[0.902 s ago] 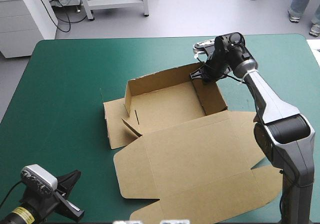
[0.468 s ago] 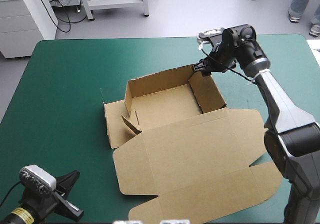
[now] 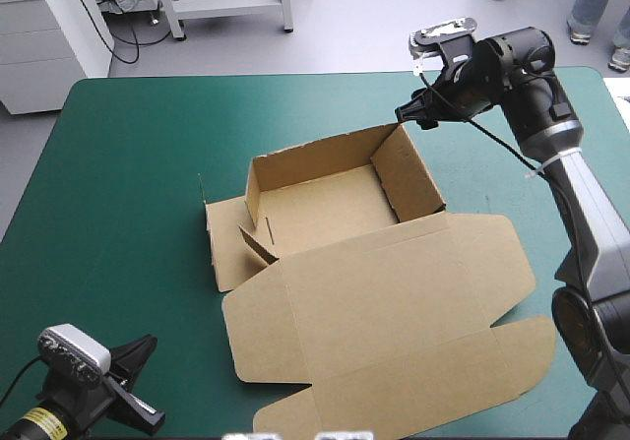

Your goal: Fold the box

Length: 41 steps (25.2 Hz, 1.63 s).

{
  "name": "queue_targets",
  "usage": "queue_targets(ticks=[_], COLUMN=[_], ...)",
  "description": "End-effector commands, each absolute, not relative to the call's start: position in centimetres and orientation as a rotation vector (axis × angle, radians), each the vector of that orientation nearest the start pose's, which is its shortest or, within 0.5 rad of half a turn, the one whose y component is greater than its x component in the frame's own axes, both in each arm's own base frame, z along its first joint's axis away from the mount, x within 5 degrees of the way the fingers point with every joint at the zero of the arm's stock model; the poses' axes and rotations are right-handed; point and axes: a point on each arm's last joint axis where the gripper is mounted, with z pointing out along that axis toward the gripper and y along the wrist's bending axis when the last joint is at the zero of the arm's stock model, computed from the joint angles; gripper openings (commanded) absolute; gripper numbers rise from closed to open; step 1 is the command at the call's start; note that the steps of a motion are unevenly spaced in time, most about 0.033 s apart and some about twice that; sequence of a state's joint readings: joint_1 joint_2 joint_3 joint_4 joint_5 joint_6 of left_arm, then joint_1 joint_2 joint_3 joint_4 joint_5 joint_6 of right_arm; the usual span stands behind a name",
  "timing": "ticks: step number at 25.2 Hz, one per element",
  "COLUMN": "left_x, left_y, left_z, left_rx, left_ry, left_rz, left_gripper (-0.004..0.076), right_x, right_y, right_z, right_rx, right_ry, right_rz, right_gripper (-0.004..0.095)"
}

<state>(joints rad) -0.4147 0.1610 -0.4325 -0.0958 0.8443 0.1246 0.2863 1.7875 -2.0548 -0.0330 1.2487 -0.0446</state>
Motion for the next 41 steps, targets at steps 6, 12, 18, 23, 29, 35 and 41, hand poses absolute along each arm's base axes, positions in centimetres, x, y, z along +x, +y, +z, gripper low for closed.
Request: queue_targets(ticks=[6,12,18,23,29,35,41], left_x=[3.2,3.4,3.4,3.4,3.3,3.3,3.3], left_y=[-2.0,-1.7,-1.7,-1.7,-1.8,-1.8,-1.8], left_z=[28.5,28.5,28.5,28.5,28.5,28.5,28.5], left_rx=[0.478,0.425,0.427,0.425,0.423,0.422,0.415], left_ry=[1.933,1.949,1.948,1.949,1.950,1.950,1.952], left_rz=[-0.307,-0.294,-0.292,-0.294,-0.304,-0.308,-0.313], left_gripper=[-0.0008,-0.0008,-0.0008,-0.0008,-0.0008,-0.0008,-0.0008], right_x=[38.8,40.9,41.6,41.6,39.5,32.3,27.2], right_y=[11.1,12.0,12.3,12.3,11.6,8.5,6.3], right_z=[37.2,31.2,29.4,29.4,34.9,45.3,50.1], right_rx=[-0.447,-0.468,-0.464,-0.465,-0.451,-0.370,-0.231], right_ry=[2.595,2.755,2.799,2.799,2.665,2.389,2.243], right_rz=[0.034,0.057,0.064,0.063,0.071,-0.021,-0.038], right_gripper=[0.0582,0.0580,0.0206,-0.0018,-0.0018,-0.0018,-0.0018])
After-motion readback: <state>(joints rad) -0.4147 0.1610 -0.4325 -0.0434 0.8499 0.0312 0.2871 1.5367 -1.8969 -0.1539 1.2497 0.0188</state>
